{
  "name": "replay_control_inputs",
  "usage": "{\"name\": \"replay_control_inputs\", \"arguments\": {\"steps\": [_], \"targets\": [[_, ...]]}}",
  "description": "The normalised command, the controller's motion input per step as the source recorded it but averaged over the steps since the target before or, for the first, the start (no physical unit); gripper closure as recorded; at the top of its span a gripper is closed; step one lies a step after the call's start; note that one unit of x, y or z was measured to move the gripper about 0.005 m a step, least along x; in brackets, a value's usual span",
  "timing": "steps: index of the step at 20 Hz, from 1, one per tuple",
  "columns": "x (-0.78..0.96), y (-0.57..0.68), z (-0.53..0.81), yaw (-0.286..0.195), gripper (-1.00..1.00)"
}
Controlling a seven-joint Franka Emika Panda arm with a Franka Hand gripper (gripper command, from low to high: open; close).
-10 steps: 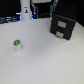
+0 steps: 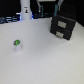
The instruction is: Open the kcup holder, insert the kcup into the holder, and close the kcup holder
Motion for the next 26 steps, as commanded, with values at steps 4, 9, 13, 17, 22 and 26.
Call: {"name": "replay_control_inputs", "arguments": {"steps": [4,9,13,17,22,26], "targets": [[-0.23,0.72,0.0,-0.181,-1.0],[-0.26,0.72,-0.03,-0.182,-1.0],[-0.23,0.67,-0.17,-0.188,-1.0],[-0.21,0.55,-0.31,-0.195,-1.0],[-0.23,0.48,-0.37,-0.174,-1.0],[-0.21,0.46,-0.39,-0.153,-1.0]]}}
